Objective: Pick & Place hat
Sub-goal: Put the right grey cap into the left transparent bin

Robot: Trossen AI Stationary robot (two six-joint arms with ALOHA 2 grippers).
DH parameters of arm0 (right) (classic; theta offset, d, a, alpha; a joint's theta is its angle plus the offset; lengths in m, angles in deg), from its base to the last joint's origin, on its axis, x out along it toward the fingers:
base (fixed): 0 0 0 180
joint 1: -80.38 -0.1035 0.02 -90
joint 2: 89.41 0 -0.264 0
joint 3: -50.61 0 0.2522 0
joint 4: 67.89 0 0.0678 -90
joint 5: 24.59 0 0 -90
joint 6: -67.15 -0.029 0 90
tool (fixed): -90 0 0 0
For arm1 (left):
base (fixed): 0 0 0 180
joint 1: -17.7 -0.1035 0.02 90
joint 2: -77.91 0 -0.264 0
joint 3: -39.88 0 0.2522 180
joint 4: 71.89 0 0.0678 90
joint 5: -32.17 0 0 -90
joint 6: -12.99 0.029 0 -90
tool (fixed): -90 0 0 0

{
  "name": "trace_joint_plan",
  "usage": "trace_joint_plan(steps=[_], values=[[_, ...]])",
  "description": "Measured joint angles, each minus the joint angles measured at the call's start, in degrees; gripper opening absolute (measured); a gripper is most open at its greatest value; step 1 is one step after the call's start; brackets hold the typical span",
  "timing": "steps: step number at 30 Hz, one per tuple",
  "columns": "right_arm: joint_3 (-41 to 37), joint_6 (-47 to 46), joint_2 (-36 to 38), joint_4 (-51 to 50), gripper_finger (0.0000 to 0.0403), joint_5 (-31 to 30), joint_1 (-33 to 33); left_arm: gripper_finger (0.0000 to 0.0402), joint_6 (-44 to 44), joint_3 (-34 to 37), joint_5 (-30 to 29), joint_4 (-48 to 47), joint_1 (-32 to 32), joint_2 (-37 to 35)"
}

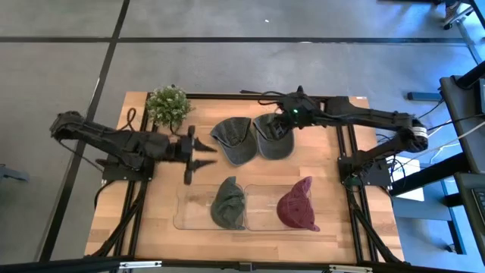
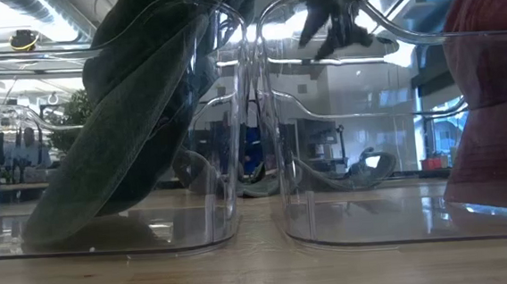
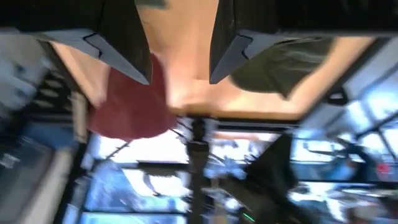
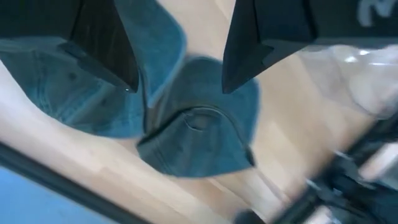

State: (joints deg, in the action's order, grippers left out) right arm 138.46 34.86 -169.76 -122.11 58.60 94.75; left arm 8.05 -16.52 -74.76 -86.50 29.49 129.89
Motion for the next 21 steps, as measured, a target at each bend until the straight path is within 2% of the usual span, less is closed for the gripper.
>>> trace_joint_plan(steps=[5, 10, 15, 21], values=[[-0.02, 3.13, -6.29, -0.11, 0.0232, 0.86, 4.12, 0.0155, -1.12, 3.30, 2.00, 1.00, -8.25, -2.60], [-0.02, 4.45, -13.91, 0.71, 0.0232, 0.33, 7.55, 0.0153, 0.04, 3.90, 2.68, 1.29, -13.92, -2.41], [-0.02, 6.92, -21.01, 0.74, 0.0232, -2.44, 10.50, 0.0156, 0.19, 3.94, 2.73, 0.92, -17.90, -1.88], [-0.04, 4.00, -27.19, 1.75, 0.0232, -2.25, 12.79, 0.0157, 0.19, 3.94, 3.98, 0.92, -20.79, -1.88]])
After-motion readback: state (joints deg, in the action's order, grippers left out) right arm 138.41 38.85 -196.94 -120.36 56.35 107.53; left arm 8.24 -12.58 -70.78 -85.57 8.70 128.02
